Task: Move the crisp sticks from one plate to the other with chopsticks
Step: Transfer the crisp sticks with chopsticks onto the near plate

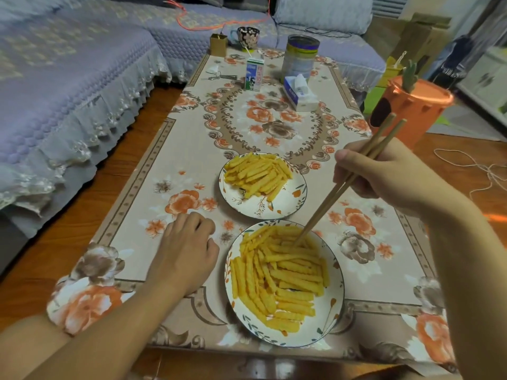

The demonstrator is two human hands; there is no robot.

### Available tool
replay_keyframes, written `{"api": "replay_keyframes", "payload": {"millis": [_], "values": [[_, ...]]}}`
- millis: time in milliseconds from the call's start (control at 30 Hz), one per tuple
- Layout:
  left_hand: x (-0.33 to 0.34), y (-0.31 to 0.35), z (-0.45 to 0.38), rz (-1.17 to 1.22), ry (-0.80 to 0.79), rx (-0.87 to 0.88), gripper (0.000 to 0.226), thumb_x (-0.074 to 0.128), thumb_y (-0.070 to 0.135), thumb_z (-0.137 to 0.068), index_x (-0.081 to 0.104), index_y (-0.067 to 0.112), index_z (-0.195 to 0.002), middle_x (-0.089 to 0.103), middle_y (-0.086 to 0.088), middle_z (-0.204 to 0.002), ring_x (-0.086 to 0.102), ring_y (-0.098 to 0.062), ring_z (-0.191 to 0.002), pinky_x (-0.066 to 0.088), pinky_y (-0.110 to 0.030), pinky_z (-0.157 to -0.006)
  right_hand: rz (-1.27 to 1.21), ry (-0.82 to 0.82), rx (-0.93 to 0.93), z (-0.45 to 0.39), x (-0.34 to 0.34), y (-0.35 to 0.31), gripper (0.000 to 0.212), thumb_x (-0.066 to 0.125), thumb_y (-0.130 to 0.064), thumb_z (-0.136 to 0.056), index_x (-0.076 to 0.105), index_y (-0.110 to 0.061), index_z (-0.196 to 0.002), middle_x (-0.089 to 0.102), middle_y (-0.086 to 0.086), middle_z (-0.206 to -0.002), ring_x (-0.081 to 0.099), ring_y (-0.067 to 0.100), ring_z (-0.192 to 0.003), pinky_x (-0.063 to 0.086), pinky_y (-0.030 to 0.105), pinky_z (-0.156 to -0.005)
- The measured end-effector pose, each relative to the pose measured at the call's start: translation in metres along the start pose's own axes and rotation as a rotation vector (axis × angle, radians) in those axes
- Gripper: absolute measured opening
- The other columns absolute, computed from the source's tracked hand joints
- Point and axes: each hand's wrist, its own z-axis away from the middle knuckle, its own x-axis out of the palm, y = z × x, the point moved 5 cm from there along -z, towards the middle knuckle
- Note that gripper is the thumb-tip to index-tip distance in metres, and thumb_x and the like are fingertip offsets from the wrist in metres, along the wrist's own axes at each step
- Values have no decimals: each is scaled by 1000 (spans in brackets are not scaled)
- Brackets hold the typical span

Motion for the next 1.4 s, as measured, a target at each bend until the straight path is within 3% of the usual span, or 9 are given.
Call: {"api": "replay_keyframes", "payload": {"millis": [133,233,433,600,700,933,1067,1167,1400], "values": [[-1,0,-1,-2,8,7,31,34,32,-90,60,18,-101,52,2,-102,48,-24,-102,46,-41,-81,-13,-171,5,-8,29,1,43,55,-40,-94,71,-5,-75,48,-2,-47,39,11,-42,33,20,-42],[0,-1,-1,-7,12,12,30,35,31,-90,59,19,-102,52,2,-102,48,-24,-101,46,-41,-82,-23,-130,15,-13,27,5,44,55,-38,-96,70,-3,-75,46,2,-48,37,14,-41,31,23,-42],[2,-1,0,-1,24,18,29,36,30,-90,59,18,-103,51,2,-102,47,-25,-100,45,-42,-83,-288,139,52,-21,3,10,43,49,-16,-106,64,-3,-69,41,3,-48,30,14,-41,18,31,-45],[1,0,0,-2,22,15,30,36,31,-90,59,18,-103,51,2,-102,46,-23,-99,46,-41,-82,-359,652,114,-48,14,30,42,49,-27,-108,65,-6,-76,53,5,-59,45,12,-41,37,27,-42],[1,-1,0,-4,22,13,31,35,31,-90,59,18,-104,51,2,-102,46,-22,-98,46,-41,-82,-286,781,158,-62,27,47,46,50,-37,-106,67,-13,-71,58,3,-57,53,15,-43,43,30,-44],[1,-1,-1,-5,24,8,31,34,31,-90,59,19,-104,51,3,-102,45,-21,-97,47,-40,-83,-207,807,185,-78,40,63,49,47,-45,-105,69,-13,-75,66,1,-67,63,21,-57,49,32,-54],[2,-2,-1,1,20,8,31,35,31,-90,60,20,-104,51,3,-103,46,-21,-99,47,-40,-83,-287,823,189,-75,30,64,45,47,-37,-101,68,-17,-66,59,-1,-57,54,18,-52,47,39,-58],[2,-2,-2,1,21,10,30,35,32,-90,59,20,-104,51,4,-103,46,-21,-99,46,-39,-83,-386,827,139,-63,16,52,42,46,-21,-102,64,-16,-64,53,-5,-51,45,12,-46,38,33,-49],[1,-2,-1,3,44,14,29,36,31,-89,60,18,-101,51,3,-101,46,-23,-99,46,-41,-82,-318,471,-40,-26,-25,1,43,42,-19,-109,63,-6,-75,49,-5,-49,34,12,-44,25,29,-45]]}}
